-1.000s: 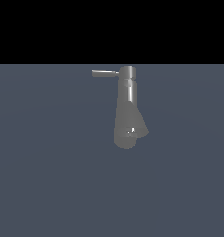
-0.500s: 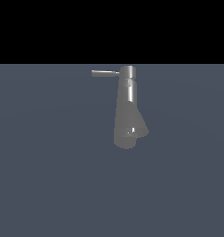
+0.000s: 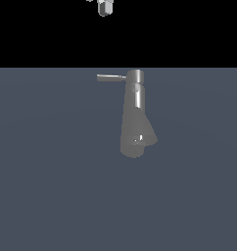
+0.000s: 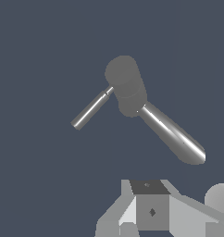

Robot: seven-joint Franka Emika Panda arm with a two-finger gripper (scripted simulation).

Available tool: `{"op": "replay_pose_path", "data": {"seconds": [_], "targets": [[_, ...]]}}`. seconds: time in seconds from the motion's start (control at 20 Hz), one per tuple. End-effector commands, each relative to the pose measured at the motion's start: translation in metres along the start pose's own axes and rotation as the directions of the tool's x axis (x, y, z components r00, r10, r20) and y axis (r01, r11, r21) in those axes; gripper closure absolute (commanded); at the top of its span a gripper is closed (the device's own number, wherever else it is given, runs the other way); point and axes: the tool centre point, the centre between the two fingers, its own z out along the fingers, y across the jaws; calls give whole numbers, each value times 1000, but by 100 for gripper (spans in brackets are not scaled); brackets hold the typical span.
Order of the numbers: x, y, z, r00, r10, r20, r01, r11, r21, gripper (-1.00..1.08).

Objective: Turn on the faucet by rotating a designated handle.

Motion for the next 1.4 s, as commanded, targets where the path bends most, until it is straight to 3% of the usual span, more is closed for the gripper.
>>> {"op": "replay_pose_path", "data": {"seconds": [0.0, 0.35, 0.75, 1.05, 1.35], "targets": [[8, -12, 12, 998, 67, 2, -67, 998, -1, 108], [30, -44, 49, 969, 248, 0, -248, 969, -10, 108], [52, -75, 96, 901, 434, -13, -435, 900, -18, 108], [62, -89, 122, 851, 525, -24, -525, 851, -21, 108], [68, -97, 138, 819, 572, -32, -573, 819, -21, 108]]}}
